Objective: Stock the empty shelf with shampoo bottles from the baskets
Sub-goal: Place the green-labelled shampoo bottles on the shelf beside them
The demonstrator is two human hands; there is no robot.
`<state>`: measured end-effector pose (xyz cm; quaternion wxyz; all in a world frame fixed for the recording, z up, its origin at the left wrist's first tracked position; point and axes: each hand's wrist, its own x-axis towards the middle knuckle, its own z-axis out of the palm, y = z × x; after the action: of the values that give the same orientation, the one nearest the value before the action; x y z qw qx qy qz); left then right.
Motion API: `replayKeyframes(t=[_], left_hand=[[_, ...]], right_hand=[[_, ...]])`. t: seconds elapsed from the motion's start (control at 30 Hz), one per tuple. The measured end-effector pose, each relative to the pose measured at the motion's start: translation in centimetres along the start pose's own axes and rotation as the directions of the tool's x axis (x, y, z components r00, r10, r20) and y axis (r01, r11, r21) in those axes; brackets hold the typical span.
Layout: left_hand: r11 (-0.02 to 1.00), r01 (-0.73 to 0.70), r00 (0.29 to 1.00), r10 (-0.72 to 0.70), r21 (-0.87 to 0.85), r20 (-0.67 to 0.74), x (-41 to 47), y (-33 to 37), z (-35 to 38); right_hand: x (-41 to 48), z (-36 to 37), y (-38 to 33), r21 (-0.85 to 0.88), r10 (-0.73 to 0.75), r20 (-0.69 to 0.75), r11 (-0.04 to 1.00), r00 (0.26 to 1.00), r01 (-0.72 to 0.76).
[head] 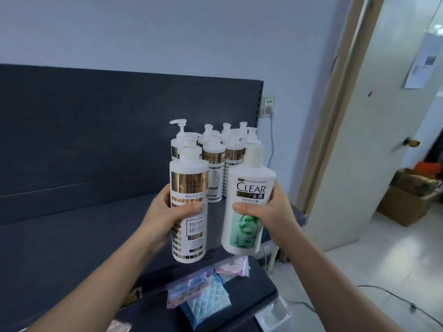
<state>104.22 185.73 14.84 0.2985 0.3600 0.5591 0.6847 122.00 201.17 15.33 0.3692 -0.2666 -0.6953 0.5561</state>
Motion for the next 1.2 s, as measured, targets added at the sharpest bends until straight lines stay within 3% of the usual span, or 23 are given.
replayKeyframes(t=[0.47, 0.93, 1.2], left_hand=[[1.0, -0.03, 0.965, 0.029, 0.001, -0.261, 6.7, -1.6, -2.9], [0.998, 0.055, 0.99, -0.051, 0.025, -0.131, 10.8, -5.4, -2.5], [0.996, 0.031, 0.985, -0.017, 0.081, -0.17, 12.0, -5.9, -1.1]], right_hand=[[9.6, 4.1, 1.5, 0.099, 0.003, 0.349, 0.994, 0.937, -0.04], [10.0, 3.6, 1.9, 0.142, -0.023, 0.389, 0.989, 0.921, -0.035], [10.1, 2.0, 2.0, 0.156, -0.03, 0.405, 0.987, 0.914, -0.037]])
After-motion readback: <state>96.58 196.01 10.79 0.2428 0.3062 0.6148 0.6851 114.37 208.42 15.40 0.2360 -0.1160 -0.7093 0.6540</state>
